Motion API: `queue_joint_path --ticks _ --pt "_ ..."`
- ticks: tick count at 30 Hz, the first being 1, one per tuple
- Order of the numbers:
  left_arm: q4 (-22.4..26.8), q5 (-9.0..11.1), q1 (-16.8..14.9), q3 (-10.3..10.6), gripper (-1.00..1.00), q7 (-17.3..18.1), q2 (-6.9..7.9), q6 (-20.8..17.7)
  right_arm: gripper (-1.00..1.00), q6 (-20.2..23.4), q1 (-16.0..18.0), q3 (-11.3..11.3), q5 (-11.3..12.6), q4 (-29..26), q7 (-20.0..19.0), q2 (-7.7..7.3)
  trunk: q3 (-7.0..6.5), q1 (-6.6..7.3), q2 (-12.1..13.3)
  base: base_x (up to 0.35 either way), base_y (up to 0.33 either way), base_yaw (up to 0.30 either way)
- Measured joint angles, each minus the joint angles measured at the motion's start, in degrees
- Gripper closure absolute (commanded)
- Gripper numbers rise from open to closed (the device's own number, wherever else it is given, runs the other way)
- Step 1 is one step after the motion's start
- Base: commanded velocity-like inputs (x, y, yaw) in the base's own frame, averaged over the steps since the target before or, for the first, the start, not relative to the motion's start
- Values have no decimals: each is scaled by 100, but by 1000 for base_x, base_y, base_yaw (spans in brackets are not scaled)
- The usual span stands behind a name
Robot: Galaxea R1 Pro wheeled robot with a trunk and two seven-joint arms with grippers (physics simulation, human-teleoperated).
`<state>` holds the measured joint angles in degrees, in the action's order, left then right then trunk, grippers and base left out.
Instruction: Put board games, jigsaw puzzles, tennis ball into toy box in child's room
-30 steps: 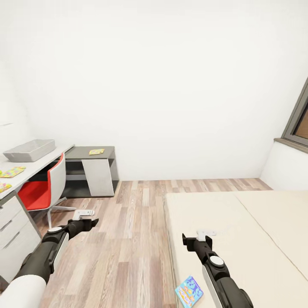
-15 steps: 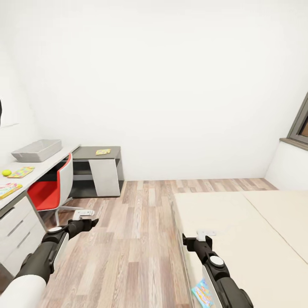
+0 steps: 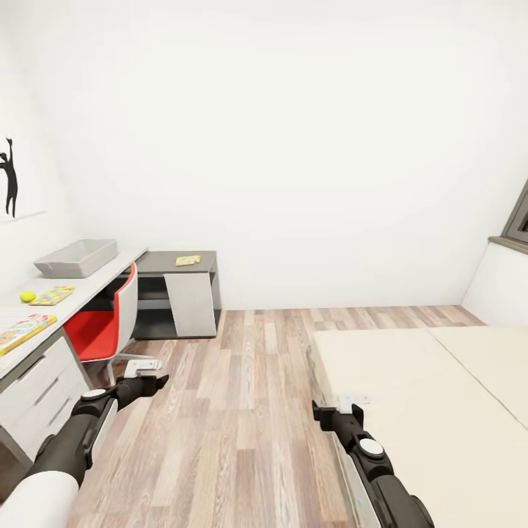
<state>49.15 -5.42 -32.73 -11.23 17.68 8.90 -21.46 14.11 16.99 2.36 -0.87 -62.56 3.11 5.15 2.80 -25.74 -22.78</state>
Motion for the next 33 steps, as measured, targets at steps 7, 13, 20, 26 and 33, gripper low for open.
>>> queue_joint_path --ticks 7,13,20,26,33 --pt "0 0 0 0 -100 1 0 -3 -100 9 1 16 -5 0 0 29 -12 0 0 0 272 0" --pt "0 -6 0 0 -100 0 -1 -5 -100 10 2 17 -8 0 0 72 -14 0 0 0 276 -1" --pt "-2 -7 -1 1 -100 0 -3 -4 -100 11 1 15 -1 -2 0 81 -14 1 -1 80 276 -163" --pt "-3 -7 -1 1 -100 -9 -2 4 -100 11 0 10 -13 -2 0 82 -14 2 -1 227 220 -271" --pt "-3 -3 -1 1 -100 1 -3 6 -100 11 0 7 -9 -2 0 82 -16 2 -1 199 205 -279"
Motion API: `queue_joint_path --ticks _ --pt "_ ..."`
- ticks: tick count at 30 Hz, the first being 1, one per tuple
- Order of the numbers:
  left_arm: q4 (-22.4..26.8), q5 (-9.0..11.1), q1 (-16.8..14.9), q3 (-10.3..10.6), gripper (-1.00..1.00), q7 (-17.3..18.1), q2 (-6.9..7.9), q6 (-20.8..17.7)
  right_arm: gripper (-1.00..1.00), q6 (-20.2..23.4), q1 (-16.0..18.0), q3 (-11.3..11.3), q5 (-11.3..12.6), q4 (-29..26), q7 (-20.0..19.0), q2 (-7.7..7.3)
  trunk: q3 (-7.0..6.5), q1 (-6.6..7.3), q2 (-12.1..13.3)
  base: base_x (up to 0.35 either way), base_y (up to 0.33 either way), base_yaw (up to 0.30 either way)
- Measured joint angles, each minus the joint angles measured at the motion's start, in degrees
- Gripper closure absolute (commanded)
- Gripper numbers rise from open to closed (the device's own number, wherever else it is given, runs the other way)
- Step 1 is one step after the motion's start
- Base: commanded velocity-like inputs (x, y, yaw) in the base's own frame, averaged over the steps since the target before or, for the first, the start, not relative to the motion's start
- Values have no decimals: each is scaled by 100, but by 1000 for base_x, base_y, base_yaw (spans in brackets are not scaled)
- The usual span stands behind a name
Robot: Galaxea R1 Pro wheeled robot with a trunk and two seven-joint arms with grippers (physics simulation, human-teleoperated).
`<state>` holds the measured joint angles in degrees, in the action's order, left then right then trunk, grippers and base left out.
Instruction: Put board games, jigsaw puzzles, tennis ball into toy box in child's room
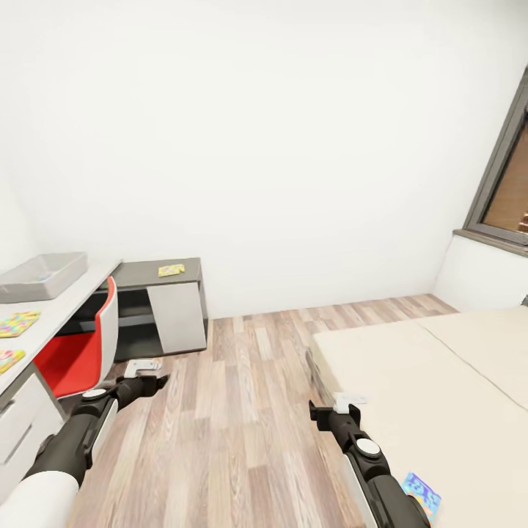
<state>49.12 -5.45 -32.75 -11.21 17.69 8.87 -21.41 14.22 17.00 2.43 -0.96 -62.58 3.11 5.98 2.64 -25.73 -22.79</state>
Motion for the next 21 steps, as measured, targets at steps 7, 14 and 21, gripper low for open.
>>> queue_joint_path --ticks 7,14,21 --pt "-1 4 0 0 -100 7 0 1 -100 1 0 -7 12 0 0 0 -14 -1 0 43 170 -280" --pt "-1 4 0 1 -100 7 1 3 -100 3 0 -10 42 -1 -1 1 -33 -2 0 2 36 -280" --pt "-1 4 0 1 -100 15 -1 3 -100 9 0 -11 54 -1 -1 1 -56 -2 0 0 9 -280"
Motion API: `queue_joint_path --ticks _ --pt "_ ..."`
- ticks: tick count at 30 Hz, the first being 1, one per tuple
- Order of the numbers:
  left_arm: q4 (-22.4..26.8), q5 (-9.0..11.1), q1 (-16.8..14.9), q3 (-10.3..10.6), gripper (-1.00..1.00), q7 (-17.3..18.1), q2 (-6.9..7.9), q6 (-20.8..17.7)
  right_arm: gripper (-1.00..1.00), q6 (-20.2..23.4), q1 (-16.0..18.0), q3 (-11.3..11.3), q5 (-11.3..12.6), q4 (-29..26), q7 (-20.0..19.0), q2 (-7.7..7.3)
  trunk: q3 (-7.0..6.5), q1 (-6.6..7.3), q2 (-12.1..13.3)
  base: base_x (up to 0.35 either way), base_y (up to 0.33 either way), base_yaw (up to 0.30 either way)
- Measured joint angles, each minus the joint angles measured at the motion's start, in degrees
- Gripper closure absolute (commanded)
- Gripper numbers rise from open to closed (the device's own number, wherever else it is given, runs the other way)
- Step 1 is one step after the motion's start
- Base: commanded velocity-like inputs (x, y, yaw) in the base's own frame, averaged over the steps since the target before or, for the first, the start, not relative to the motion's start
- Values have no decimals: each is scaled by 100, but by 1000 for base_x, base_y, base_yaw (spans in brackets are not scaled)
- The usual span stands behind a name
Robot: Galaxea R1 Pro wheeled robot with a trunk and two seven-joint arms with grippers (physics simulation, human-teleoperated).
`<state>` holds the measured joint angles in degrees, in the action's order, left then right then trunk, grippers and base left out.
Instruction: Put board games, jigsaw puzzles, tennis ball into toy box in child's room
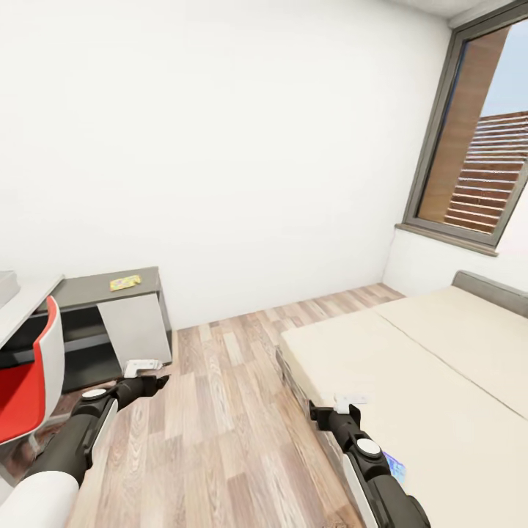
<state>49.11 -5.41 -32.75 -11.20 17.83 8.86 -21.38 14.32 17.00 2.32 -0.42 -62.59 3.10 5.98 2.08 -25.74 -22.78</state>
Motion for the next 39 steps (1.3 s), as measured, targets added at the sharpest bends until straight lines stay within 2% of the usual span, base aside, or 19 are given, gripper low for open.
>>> queue_joint_path --ticks 10,39 --pt "2 1 0 -1 -100 7 2 -7 -100 0 0 -3 9 1 0 -1 -34 0 0 0 172 -280" --pt "3 1 -2 -1 -100 20 2 -5 -100 1 2 -5 3 0 3 -1 -125 -1 -4 0 273 -280"
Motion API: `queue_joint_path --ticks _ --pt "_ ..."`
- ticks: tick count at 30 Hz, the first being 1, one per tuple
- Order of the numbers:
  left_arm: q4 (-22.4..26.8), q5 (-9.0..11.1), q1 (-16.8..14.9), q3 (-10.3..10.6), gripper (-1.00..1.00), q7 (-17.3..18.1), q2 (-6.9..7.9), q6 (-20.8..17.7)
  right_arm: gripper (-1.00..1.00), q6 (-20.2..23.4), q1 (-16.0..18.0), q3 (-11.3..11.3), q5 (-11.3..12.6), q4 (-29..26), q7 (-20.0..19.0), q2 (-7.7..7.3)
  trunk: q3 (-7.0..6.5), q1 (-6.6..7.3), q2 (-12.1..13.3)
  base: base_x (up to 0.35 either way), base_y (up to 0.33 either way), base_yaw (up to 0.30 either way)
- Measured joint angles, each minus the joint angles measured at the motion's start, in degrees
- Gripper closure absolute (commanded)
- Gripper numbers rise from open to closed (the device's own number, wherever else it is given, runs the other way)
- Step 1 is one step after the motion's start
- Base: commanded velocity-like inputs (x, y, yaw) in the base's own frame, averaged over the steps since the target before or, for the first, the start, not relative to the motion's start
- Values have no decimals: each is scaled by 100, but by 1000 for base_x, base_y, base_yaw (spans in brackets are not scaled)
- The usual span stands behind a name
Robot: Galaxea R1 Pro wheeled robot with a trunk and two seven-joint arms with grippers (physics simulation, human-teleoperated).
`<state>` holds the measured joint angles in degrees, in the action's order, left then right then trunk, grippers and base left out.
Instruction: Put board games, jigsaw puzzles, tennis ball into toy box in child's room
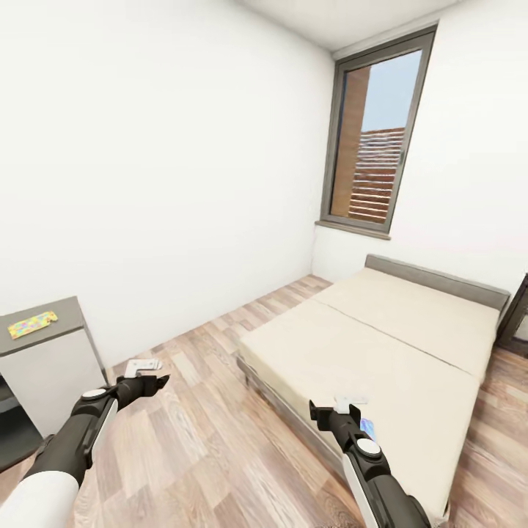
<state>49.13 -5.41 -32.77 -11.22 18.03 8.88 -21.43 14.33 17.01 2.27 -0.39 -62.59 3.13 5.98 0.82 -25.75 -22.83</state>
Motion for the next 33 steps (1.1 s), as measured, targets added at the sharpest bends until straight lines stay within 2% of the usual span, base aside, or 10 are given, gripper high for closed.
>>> queue_joint_path --ticks 17,33 --pt "0 0 -2 1 -100 0 1 1 -100 2 2 4 -1 -1 1 1 -52 -1 -5 0 176 -280" --pt "-1 -1 -2 1 -100 0 1 3 -100 2 2 -3 7 -2 2 1 -105 -1 -5 0 29 -280"
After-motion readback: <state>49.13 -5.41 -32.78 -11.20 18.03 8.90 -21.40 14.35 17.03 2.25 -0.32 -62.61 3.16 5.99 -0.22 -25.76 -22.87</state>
